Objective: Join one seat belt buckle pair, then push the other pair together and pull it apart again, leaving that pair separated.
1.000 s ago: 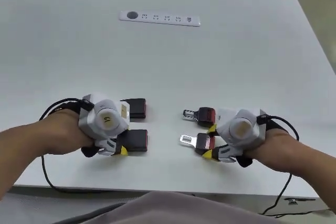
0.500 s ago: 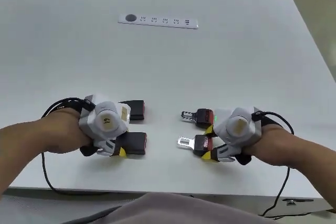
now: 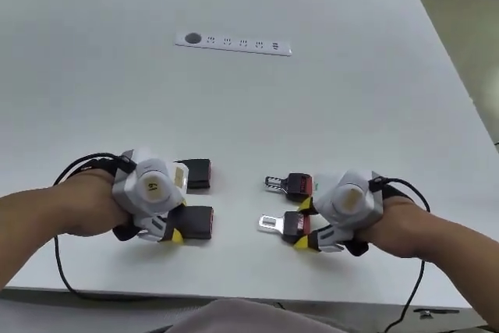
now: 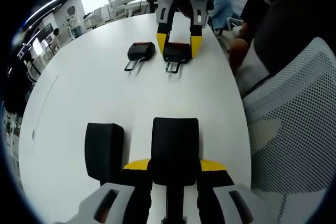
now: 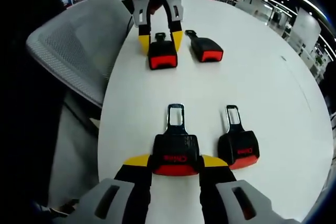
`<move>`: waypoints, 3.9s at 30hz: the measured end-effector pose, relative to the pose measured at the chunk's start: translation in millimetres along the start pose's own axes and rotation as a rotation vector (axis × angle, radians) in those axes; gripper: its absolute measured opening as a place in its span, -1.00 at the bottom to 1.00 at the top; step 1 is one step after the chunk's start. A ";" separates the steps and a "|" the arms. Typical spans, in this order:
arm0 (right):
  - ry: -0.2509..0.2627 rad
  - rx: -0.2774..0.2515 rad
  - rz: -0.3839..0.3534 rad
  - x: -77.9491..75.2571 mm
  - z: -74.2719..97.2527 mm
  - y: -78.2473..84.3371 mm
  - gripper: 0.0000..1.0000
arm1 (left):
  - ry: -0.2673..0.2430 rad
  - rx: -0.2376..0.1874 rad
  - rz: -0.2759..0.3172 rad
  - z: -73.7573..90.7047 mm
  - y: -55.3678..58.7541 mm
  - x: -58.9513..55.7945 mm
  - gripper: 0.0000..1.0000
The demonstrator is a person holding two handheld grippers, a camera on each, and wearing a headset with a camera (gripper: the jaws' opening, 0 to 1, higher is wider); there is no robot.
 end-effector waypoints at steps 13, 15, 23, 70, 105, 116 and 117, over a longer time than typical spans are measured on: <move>-0.004 0.001 0.009 -0.7 -1.3 -1.7 -0.36 | 0.004 0.004 -0.007 -2.1 2.7 2.5 -0.33; -0.006 0.002 0.012 0.6 -3.1 -5.7 -0.36 | 0.000 -0.002 0.001 -1.5 2.4 1.4 -0.33; -0.019 -0.015 0.044 6.6 -18.6 -31.5 -0.36 | -0.002 0.002 0.005 -0.5 0.5 -0.3 -0.33; -0.024 -0.040 0.109 14.9 -46.2 -84.9 -0.38 | 0.002 0.043 -0.002 -1.1 -2.3 1.2 -0.34; -0.043 -0.029 0.111 13.2 -59.3 -103.4 -0.38 | 0.013 0.033 -0.017 -5.7 0.9 4.7 -0.36; -0.047 -0.038 0.115 13.5 -55.7 -100.6 -0.39 | 0.020 0.018 -0.021 -3.6 1.4 5.0 -0.36; -0.046 -0.037 0.115 14.4 -55.1 -100.8 -0.39 | 0.019 0.020 -0.021 -3.6 1.5 5.0 -0.36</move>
Point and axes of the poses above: the centre of the closed fingertips' face, and the gripper's own axes: z roughly backward along the fingers, x roughly to its left, y roughly out of its underside, the point moved 8 cm from there along z, roughly backward along the fingers, and after that the axes turned 2 degrees about y, right-handed, at the moved point
